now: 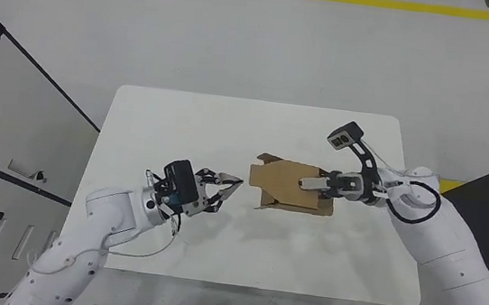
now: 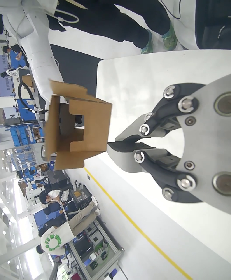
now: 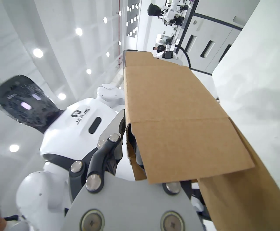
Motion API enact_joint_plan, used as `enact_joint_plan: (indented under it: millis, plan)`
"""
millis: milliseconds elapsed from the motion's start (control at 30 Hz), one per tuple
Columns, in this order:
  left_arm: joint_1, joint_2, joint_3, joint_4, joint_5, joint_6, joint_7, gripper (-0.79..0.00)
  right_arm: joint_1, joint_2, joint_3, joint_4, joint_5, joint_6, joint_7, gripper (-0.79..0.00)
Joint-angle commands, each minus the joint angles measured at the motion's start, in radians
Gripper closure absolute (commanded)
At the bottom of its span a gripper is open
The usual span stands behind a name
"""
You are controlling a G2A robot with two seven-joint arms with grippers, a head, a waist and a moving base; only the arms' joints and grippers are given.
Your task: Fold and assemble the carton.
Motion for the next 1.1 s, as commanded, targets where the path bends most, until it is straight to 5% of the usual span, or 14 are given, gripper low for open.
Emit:
enact_joint_plan:
  millis: [0, 667, 1067]
  plan:
    - [0.007, 0.003, -0.011, -0.009, 0.006, -0.024, 0.016, 0.0, -0.009, 0.003, 0.021, -0.028, -0.044, -0.013, -0.013, 0.0]
    - [0.021, 0.009, -0.016, -0.033, 0.031, -0.067, 0.086, 0.0, -0.02, 0.004, 0.066, -0.119, -0.128, -0.06, -0.081, 0.0]
    - [0.012, 0.011, 0.017, -0.074, 0.036, -0.134, 0.149, 0.0, -0.06, -0.005, 0.108, -0.044, -0.063, -0.101, -0.102, 0.0]
